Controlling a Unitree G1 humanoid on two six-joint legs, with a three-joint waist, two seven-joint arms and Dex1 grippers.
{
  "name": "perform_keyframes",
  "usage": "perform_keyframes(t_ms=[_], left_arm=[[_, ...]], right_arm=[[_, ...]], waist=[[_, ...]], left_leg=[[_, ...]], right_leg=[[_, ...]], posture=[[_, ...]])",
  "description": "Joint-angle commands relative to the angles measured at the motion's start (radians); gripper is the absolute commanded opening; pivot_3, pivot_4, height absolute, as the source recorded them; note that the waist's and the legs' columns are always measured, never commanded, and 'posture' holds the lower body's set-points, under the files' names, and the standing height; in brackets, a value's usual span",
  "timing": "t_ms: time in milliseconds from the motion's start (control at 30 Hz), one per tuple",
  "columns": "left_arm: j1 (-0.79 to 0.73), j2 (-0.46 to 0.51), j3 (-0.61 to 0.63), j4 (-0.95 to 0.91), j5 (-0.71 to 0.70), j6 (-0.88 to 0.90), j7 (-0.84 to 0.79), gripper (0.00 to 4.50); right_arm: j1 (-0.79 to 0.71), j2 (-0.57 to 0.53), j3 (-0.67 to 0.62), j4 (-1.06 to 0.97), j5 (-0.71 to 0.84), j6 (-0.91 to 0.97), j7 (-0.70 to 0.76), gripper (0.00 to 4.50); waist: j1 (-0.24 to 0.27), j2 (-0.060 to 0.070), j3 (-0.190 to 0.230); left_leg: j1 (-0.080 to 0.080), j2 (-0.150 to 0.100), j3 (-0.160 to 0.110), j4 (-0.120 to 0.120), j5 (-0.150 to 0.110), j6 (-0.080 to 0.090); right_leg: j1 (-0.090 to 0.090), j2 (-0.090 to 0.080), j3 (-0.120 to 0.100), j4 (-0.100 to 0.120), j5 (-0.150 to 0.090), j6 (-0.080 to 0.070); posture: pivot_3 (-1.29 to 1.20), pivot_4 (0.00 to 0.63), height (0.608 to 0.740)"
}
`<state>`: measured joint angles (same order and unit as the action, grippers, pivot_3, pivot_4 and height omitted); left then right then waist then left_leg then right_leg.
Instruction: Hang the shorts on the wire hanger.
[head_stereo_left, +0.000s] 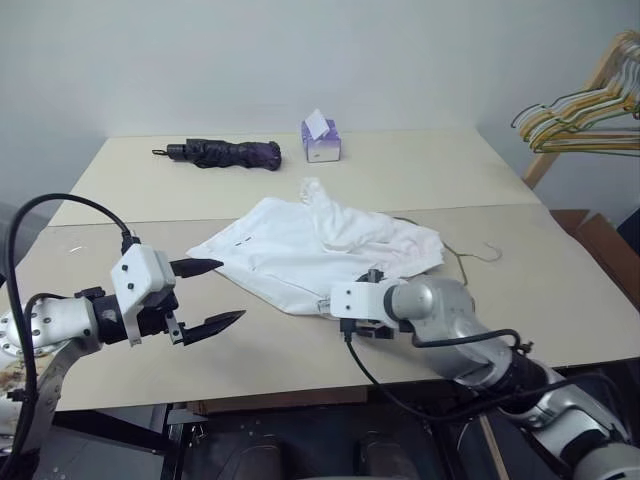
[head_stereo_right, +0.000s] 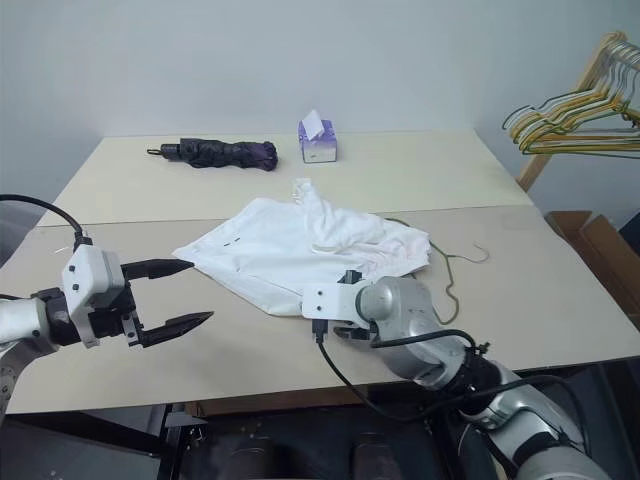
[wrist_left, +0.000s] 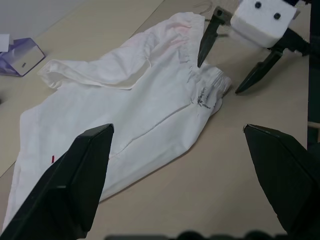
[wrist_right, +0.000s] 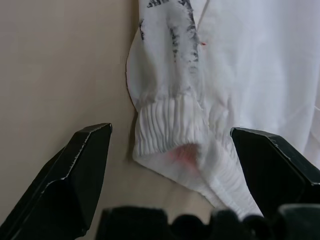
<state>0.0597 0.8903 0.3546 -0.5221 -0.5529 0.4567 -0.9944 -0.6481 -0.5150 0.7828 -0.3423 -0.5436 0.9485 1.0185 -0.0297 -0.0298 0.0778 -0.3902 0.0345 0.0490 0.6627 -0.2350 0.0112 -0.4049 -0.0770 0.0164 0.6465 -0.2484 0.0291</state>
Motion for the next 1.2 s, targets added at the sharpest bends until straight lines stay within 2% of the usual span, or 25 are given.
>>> perform_keyframes(t_ms=[33,100,200,433,533,600,767,867,1000,1200], left_arm=[[-0.014,0.007,0.007,-0.002,-0.005,-0.017,-0.004,4.50],[-0.016,0.008,0.006,0.001,-0.004,-0.018,-0.005,4.50],[-0.018,0.010,0.004,0.004,-0.003,-0.019,-0.008,4.50],[-0.027,0.016,0.002,0.013,0.000,-0.021,-0.016,4.50],[-0.025,0.020,-0.003,0.019,0.012,-0.029,-0.020,4.50],[-0.022,0.020,-0.011,0.023,0.023,-0.038,-0.023,4.50],[-0.013,0.051,-0.123,0.103,0.219,-0.205,-0.034,4.50],[-0.020,0.071,-0.206,0.189,0.367,-0.364,-0.035,4.50],[-0.055,0.099,-0.325,0.346,0.592,-0.601,0.011,4.50],[-0.185,0.032,-0.453,0.546,0.803,-0.682,0.158,4.50]], right_arm=[[-0.037,0.061,0.036,0.072,-0.028,0.028,-0.031,4.46],[-0.048,0.085,0.045,0.112,-0.032,0.025,-0.041,4.46],[-0.067,0.113,0.061,0.158,-0.037,0.007,-0.046,3.84],[-0.083,0.109,0.093,0.158,-0.072,-0.033,-0.053,1.50],[-0.069,0.071,0.085,0.116,-0.091,-0.056,-0.051,0.51],[-0.050,0.022,0.063,0.063,-0.090,-0.095,-0.043,0.02],[0.036,-0.207,-0.075,-0.074,0.038,-0.428,-0.007,0.02],[0.088,-0.273,-0.191,-0.077,0.132,-0.560,-0.012,0.02],[0.123,-0.323,-0.298,-0.050,0.213,-0.667,0.011,0.02],[0.172,-0.340,-0.391,-0.043,0.288,-0.761,0.012,0.02]], waist=[[-0.006,-0.001,0.000],[-0.012,-0.002,-0.002],[-0.016,-0.005,-0.006],[-0.015,-0.006,-0.008],[-0.013,-0.006,-0.008],[-0.009,-0.005,-0.008],[-0.010,-0.005,-0.007],[-0.013,-0.005,-0.007],[-0.019,-0.005,-0.007],[-0.014,-0.004,-0.008]], left_leg=[[0.000,0.000,0.000,0.000,0.000,0.000],[0.001,0.000,0.000,0.000,0.000,0.000],[0.002,0.001,-0.001,0.000,0.000,0.000],[0.002,0.002,-0.001,0.000,0.000,0.000],[0.001,0.001,-0.001,0.000,0.000,0.000],[0.000,0.001,-0.001,0.000,0.000,0.000],[0.000,0.000,0.001,0.000,0.000,-0.001],[0.001,0.001,0.001,0.000,-0.001,-0.001],[0.001,0.002,0.001,-0.001,-0.001,-0.001],[0.001,0.001,0.002,-0.001,-0.001,-0.001]], right_leg=[[0.000,0.000,0.000,0.000,0.000,0.000],[0.000,0.000,0.000,0.001,0.000,0.000],[0.001,0.001,-0.001,0.001,0.000,0.000],[0.001,0.001,-0.001,0.001,0.000,-0.001],[0.000,0.001,-0.001,0.001,0.000,-0.001],[0.000,0.000,-0.001,0.001,0.000,-0.001],[0.000,-0.001,-0.001,0.000,0.000,0.000],[0.001,0.000,-0.001,0.000,0.000,-0.001],[0.000,0.001,-0.001,0.000,0.000,-0.001],[0.000,0.000,-0.001,-0.001,0.000,-0.001]], posture=[[-0.04,0.044,0.740],[-0.03,0.044,0.740],[-0.04,0.043,0.740],[-0.03,0.043,0.740],[-0.03,0.043,0.740],[-0.03,0.043,0.740],[-0.05,0.042,0.740],[-0.07,0.038,0.740],[-0.09,0.034,0.740],[-0.13,0.026,0.740]])
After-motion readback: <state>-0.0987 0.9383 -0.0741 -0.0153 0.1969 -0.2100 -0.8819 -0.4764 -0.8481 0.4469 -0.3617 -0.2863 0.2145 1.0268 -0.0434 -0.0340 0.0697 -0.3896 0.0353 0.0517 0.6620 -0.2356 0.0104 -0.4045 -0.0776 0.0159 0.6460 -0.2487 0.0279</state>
